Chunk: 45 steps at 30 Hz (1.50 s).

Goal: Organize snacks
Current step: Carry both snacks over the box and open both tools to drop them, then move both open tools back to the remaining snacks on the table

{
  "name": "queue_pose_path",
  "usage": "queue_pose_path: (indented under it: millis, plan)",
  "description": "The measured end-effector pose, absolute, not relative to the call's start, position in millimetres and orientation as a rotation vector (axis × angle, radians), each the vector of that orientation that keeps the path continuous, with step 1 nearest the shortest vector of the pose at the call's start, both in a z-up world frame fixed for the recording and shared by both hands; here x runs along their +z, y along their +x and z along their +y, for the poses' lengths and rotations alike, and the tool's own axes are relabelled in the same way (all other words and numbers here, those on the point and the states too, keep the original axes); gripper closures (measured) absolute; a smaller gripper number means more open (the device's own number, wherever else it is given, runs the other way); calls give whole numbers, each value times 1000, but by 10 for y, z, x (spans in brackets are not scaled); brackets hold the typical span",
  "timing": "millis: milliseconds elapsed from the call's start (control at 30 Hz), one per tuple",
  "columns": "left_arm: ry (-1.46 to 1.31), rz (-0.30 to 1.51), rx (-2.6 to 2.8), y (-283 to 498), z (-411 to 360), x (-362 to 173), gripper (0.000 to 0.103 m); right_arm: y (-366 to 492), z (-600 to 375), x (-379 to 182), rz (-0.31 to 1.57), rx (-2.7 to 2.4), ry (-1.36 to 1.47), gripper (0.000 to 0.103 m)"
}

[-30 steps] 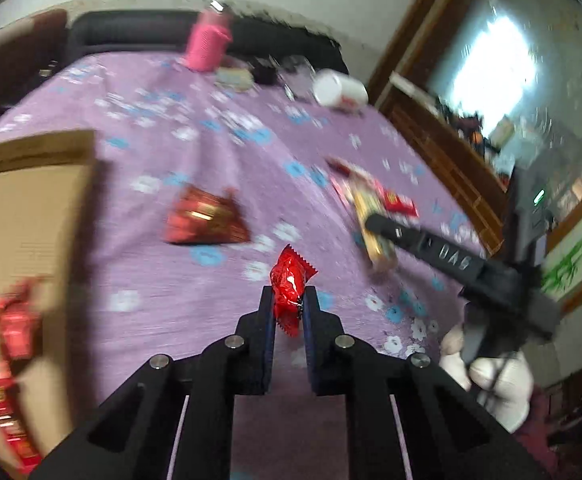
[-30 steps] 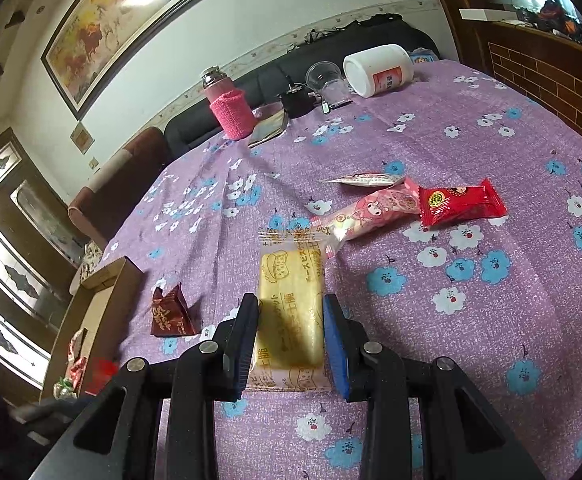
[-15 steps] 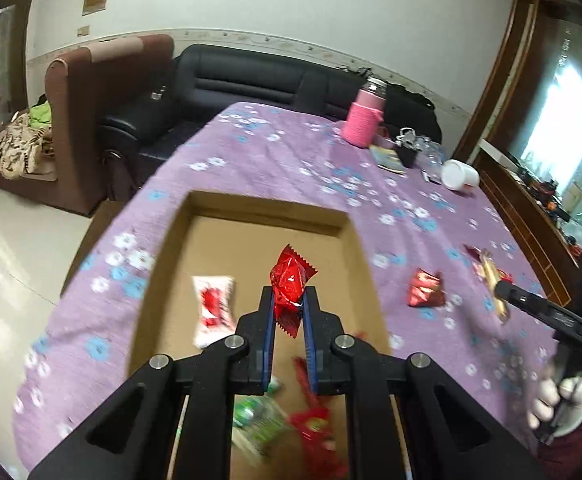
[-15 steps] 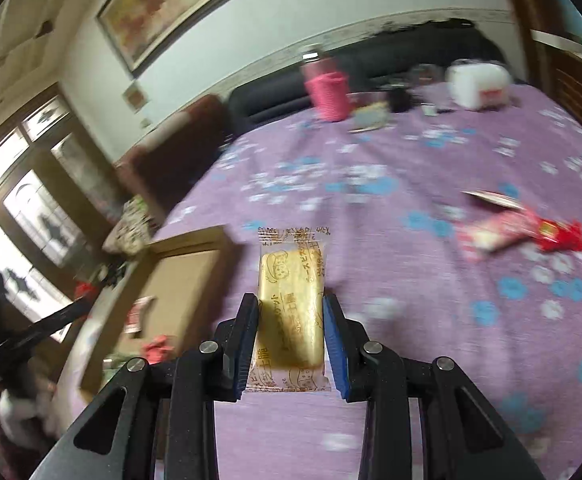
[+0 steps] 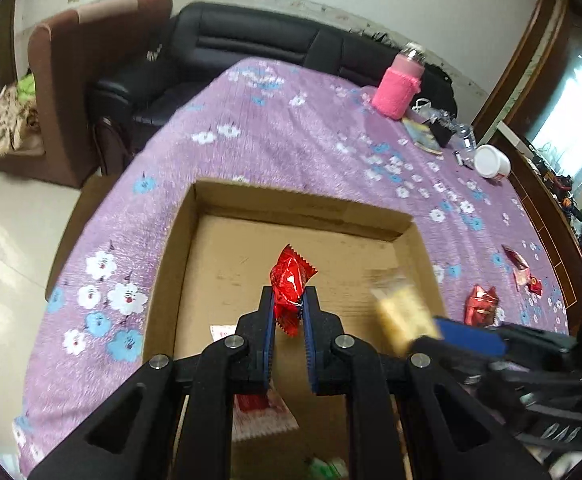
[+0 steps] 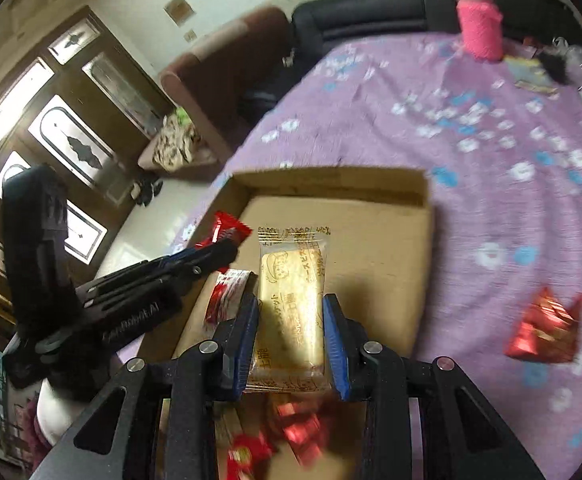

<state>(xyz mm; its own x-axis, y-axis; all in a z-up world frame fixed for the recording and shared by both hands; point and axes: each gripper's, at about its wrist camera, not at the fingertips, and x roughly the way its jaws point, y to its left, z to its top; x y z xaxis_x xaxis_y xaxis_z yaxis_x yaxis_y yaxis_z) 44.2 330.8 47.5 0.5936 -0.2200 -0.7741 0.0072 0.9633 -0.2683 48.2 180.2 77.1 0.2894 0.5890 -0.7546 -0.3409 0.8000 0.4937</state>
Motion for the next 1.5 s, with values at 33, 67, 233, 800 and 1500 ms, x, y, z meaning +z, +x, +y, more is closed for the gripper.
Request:
queue_pose_path:
  millis: [33, 67, 233, 800, 1500]
  plan:
    - [-259, 943, -135, 484, 3331, 426, 91, 532, 1862, 729, 1127, 620, 248, 67]
    - [-264, 950, -136, 504, 3348, 403, 91, 585, 1925, 683, 1136, 609, 235, 67]
    - [-349, 971, -157, 577, 3485, 336, 89, 714, 2110, 537, 1163, 560, 185, 66]
    - [-401, 791, -245, -418, 3316, 1203, 38, 136, 902, 1228, 970, 489, 253, 67]
    - [-139, 309, -291, -1438, 2286, 4326, 37, -959, -1967, 4545, 404, -19, 199, 67]
